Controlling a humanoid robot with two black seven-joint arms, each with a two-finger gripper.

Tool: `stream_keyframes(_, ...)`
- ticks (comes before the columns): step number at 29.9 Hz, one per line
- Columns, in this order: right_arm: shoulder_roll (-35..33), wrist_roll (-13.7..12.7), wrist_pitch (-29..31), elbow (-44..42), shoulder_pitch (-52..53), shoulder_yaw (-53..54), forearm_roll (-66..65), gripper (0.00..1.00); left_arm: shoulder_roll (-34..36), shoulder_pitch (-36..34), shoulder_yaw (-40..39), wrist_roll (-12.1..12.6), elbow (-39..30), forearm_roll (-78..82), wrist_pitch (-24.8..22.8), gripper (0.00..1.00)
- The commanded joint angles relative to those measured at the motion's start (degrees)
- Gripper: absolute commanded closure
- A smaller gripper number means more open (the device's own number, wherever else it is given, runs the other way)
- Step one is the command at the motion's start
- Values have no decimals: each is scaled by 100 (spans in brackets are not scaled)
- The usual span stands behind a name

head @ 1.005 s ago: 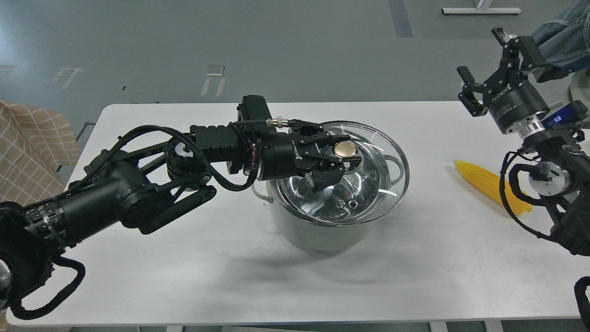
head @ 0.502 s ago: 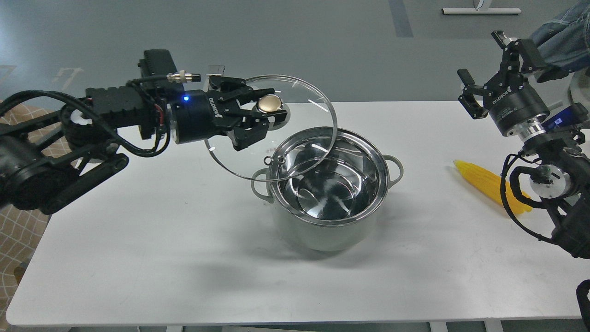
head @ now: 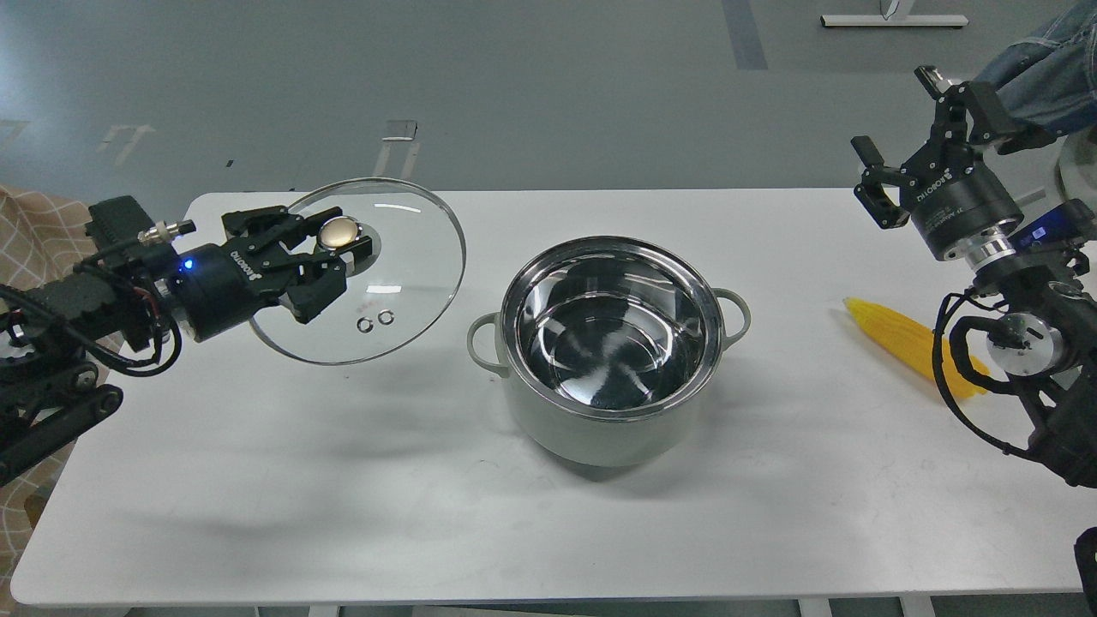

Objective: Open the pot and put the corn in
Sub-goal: 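Lift the glass lid off the pot with the left gripper, then lower the glass lid onto the table beside the pot, release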

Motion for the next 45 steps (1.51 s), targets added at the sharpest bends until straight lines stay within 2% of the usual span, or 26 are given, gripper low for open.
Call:
stream_keyframes(1, 9, 0, 0, 2, -7, 0, 0, 0, -289, 177, 25, -2, 470, 6, 250, 81)
stream_keyframes(6, 18, 0, 0, 2, -34, 0, 0, 0, -396, 528, 17, -2, 823, -3, 347, 81)
stream_keyframes(12, 18, 0, 0, 2, -51, 0, 0, 0, -958, 704, 52, -2, 1420, 6, 713, 79)
stream_keyframes(22, 36, 0, 0, 2, -69, 0, -8, 0, -1293, 845, 175, -2, 2071, -3, 713, 78)
stream_keyframes(26, 36, 0, 0, 2, -69, 0, -8, 0, -1310, 845, 184, -2, 2168, -3, 713, 74)
stream_keyframes(31, 44, 0, 0, 2, -69, 0, -8, 0, -1310, 845, 193, -2, 2186, -3, 713, 60)
stream_keyframes(35, 44, 0, 0, 2, -69, 0, -8, 0, -1363, 845, 193, -2, 2247, -3, 713, 55)
stream_keyframes(37, 44, 0, 0, 2, -78, 0, -8, 0, -1381, 845, 193, -2, 2256, -3, 713, 46)
stream_keyframes(38, 44, 0, 0, 2, -69, 0, -8, 0, -1381, 845, 184, -2, 2256, -3, 713, 39)
stream_keyframes(39, 44, 0, 0, 2, -69, 0, -8, 0, -1381, 845, 184, -2, 2256, -3, 713, 39)
stream_keyframes(41, 44, 0, 0, 2, -69, 0, -8, 0, -1381, 845, 175, -2, 2256, -3, 713, 29)
stream_keyframes(44, 44, 0, 0, 2, -69, 0, -8, 0, -1372, 836, 175, -2, 2256, -3, 713, 20)
stream_keyframes(45, 44, 0, 0, 2, -69, 0, -8, 0, -1372, 836, 175, -2, 2256, -3, 713, 20)
